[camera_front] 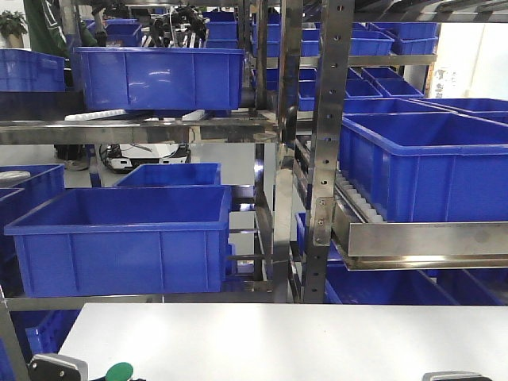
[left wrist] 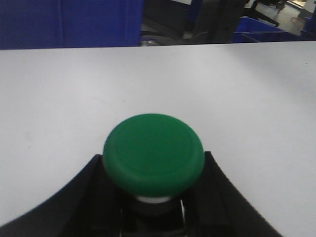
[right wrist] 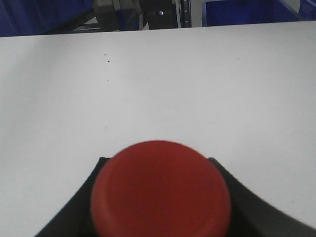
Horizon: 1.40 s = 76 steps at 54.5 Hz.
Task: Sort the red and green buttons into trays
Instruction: 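Lift both held buttons off the white table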
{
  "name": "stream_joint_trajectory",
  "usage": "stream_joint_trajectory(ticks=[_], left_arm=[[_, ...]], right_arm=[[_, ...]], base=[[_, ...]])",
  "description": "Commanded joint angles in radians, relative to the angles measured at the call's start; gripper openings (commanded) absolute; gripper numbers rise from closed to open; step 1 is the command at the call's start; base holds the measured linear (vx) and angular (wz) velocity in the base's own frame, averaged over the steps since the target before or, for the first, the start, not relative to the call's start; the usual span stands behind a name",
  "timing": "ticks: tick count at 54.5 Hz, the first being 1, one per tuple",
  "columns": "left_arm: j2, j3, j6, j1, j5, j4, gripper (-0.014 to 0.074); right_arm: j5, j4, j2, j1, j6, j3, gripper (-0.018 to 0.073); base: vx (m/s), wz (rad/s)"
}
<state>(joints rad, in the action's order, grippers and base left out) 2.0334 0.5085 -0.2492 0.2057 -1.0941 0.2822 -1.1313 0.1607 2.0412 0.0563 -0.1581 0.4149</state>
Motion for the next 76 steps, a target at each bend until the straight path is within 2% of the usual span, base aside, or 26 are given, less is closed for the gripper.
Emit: stream_joint_trajectory(ticks=[1,6,9,14,19,28,38,44,48,56,76], left_arm=[[-0.144,-0.016,-0.017,0.005,-0.039,0.019,-0.0002],[-0.288,-0.040,-0.067,0.005,0.093,0.020,-0.0003],[-0.375,-0.045,-0.101,0.005,0.219,0.030,-0.0001],[-0.550,-0.045,-0.138,0.005,0.434,0.073,0.0000],[-0.731,-0.045,-0.168,0.005,0.600,0.140,0.0000],[-1.054,-0.045,-0.271,0.006,0.889,0.204,0.0000],[-1.369,-0.045,-0.271,0.008,1.170,0.202,0.0000],[-1.522,-0.045,-0.253,0.008,1.321,0.198,0.0000],[-1.594,-0.045,-0.230,0.008,1.359,0.193,0.0000],[-1.671,-0.045,-0.216,0.008,1.376,0.183,0.0000],[-1.688,-0.045,-0.217,0.008,1.385,0.184,0.0000]], right_arm=[[-0.203,0.007,-0.139,-0.009,0.004,-0.035,-0.0008],[-0.167,0.009,-0.253,-0.009,0.004,-0.091,-0.0008],[-0.119,0.018,-0.330,-0.009,0.004,-0.126,-0.0008],[0.013,0.022,-0.492,-0.009,0.000,-0.181,-0.0008],[0.193,0.024,-0.671,-0.009,-0.033,-0.204,-0.0008],[0.544,0.117,-1.006,-0.009,-0.165,-0.204,-0.0008],[0.917,0.285,-1.403,-0.009,-0.377,-0.204,-0.0008],[1.070,0.349,-1.608,-0.009,-0.475,-0.204,-0.0008],[1.131,0.357,-1.685,-0.009,-0.494,-0.204,-0.0008],[1.124,0.357,-1.740,-0.009,-0.492,-0.204,-0.0008],[1.121,0.357,-1.740,-0.009,-0.486,-0.206,-0.0008]], base=[[0.00,0.00],[0.00,0.00],[0.00,0.00],[0.00,0.00],[0.00,0.00],[0.00,0.00],[0.00,0.00],[0.00,0.00],[0.00,0.00],[0.00,0.00],[0.00,0.00]])
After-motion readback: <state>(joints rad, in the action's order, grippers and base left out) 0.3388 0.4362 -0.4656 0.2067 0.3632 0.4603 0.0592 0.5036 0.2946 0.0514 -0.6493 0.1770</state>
